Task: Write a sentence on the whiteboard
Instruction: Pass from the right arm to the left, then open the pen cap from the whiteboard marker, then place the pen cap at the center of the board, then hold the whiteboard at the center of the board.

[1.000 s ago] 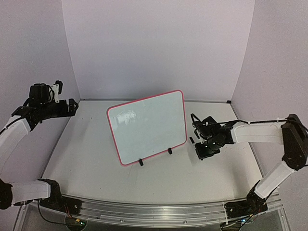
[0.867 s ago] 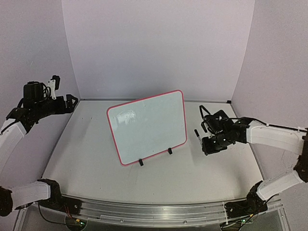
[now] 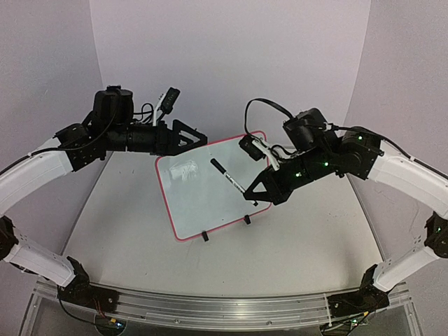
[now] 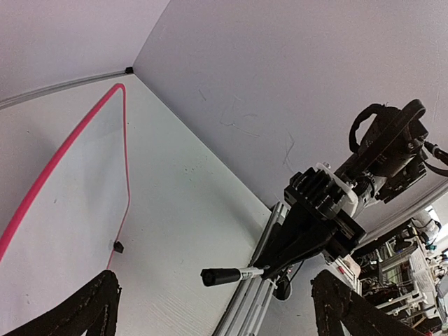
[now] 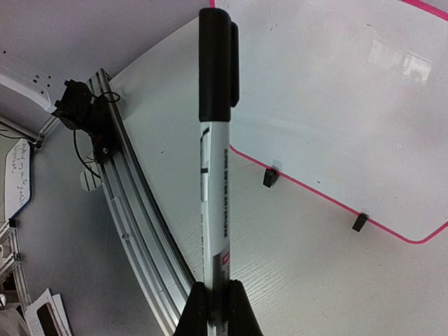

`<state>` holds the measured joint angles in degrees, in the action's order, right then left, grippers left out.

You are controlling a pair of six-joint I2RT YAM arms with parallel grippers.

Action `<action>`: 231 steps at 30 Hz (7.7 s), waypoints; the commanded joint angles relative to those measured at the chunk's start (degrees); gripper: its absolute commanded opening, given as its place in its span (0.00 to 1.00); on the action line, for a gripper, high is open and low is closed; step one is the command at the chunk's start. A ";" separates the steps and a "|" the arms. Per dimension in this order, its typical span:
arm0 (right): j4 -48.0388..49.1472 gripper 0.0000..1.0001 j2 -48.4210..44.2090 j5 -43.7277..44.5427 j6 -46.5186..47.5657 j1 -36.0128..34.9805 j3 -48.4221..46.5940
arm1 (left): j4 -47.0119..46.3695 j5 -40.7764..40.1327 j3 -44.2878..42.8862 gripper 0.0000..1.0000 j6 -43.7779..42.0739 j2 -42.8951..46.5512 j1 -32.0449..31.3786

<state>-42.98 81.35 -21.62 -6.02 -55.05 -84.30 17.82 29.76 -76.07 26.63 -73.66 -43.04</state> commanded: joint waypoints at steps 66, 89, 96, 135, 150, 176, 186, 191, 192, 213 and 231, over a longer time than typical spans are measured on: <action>65.53 0.79 -10.89 1.06 -27.55 6.56 29.18 | -42.92 -1.27 12.92 0.00 19.62 -2.11 -2.20; 78.88 0.40 -5.20 -11.47 -36.51 8.32 27.04 | -45.51 2.72 11.48 0.00 22.02 -4.99 -2.23; 80.27 0.36 -5.13 -11.48 -37.17 8.50 27.39 | -45.29 3.68 11.28 0.00 22.68 -5.36 -2.19; 91.89 0.00 -8.54 -9.84 -44.15 13.33 38.00 | -48.38 0.15 15.92 0.00 24.91 4.53 6.58; 57.07 0.00 -17.10 -0.94 -24.98 13.75 30.16 | -2.41 -12.48 0.40 0.00 1.82 6.71 11.49; 40.78 0.00 -26.47 10.54 -15.40 13.73 33.68 | 4.11 -33.16 32.66 0.00 10.07 1.82 16.76; 40.94 0.00 -24.37 10.77 -15.58 13.74 33.55 | 2.03 -30.72 34.62 0.09 10.63 -4.23 16.76; 41.18 0.00 -24.29 10.62 -15.27 13.74 33.63 | 1.66 -30.72 34.94 0.21 11.09 -3.98 16.76; 41.17 0.00 -24.22 10.62 -15.29 13.74 33.69 | 1.76 -30.77 34.91 0.22 11.13 -3.96 16.74; 41.47 0.00 -23.35 6.83 -15.93 13.74 32.93 | 12.49 -37.44 29.46 0.73 9.21 9.39 16.78; 56.66 0.00 -11.03 0.56 -20.18 5.66 28.13 | 8.76 4.06 9.90 0.96 -15.94 6.10 21.30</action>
<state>8.12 67.75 -20.43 -25.97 -46.46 -51.60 29.43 20.56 -63.63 17.18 -65.20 -23.59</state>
